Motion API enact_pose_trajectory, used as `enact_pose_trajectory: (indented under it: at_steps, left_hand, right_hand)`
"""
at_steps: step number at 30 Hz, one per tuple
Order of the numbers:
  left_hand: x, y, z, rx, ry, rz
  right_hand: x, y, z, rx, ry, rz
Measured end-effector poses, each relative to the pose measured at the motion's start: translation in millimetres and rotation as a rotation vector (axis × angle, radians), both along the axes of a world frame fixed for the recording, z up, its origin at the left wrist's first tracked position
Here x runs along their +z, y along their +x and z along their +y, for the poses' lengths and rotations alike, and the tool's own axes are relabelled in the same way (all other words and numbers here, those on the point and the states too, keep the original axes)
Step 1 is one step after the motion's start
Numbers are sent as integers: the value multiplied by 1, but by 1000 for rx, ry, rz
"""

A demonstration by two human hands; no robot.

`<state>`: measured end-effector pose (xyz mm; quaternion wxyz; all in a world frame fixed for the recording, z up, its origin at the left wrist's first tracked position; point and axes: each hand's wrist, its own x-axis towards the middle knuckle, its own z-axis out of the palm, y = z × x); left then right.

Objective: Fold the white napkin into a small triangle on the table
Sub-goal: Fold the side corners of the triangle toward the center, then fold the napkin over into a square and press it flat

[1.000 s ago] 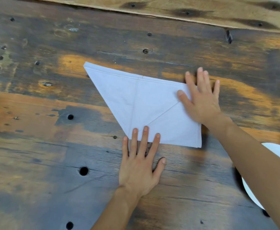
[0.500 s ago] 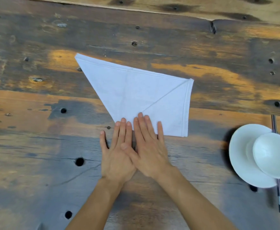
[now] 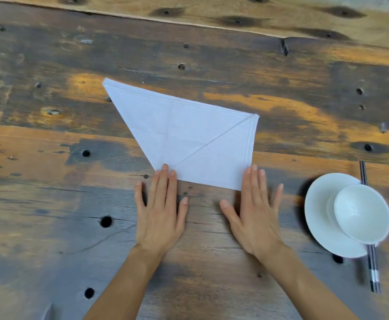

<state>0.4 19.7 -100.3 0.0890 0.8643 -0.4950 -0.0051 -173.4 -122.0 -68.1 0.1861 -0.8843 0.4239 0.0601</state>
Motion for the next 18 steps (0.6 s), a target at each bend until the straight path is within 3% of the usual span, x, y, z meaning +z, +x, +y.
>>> enact_pose_trajectory:
  at_steps: [5, 18]
  left_hand:
    - [12, -1, 0, -56, 87, -26]
    - [14, 38, 90, 156, 150, 131]
  right_hand:
    - [17, 53, 8, 270, 16, -212]
    - [8, 124, 94, 585, 182, -166]
